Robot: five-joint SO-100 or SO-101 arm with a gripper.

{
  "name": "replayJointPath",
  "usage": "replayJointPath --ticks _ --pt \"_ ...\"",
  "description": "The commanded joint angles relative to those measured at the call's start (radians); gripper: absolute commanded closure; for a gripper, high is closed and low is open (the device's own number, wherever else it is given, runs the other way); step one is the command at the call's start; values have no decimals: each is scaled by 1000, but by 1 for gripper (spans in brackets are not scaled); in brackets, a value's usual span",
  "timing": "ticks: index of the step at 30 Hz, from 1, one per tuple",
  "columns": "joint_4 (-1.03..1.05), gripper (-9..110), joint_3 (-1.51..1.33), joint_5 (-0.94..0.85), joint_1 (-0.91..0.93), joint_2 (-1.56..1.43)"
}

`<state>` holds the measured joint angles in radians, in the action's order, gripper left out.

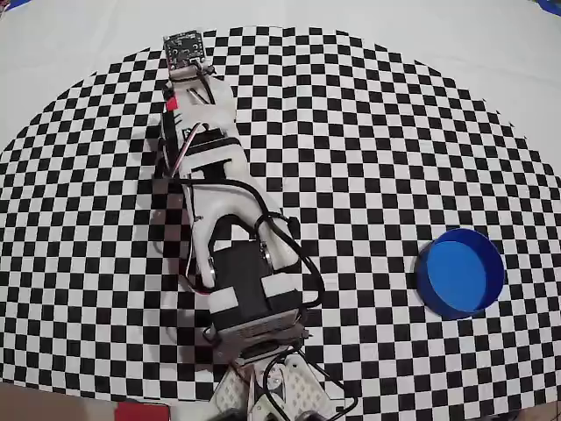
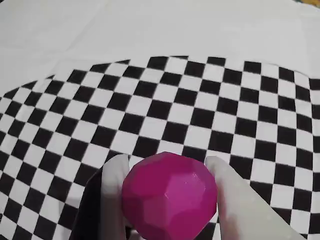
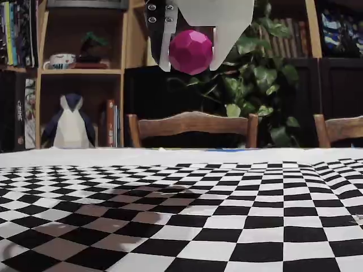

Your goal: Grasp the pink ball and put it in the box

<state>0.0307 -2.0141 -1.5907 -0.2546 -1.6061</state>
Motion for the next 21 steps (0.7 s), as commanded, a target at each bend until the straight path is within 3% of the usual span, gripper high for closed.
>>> replayJointPath --ticks 1,21 --pt "-17 101 -8 9 6 -100" --pt "-17 101 -193 9 12 -321"
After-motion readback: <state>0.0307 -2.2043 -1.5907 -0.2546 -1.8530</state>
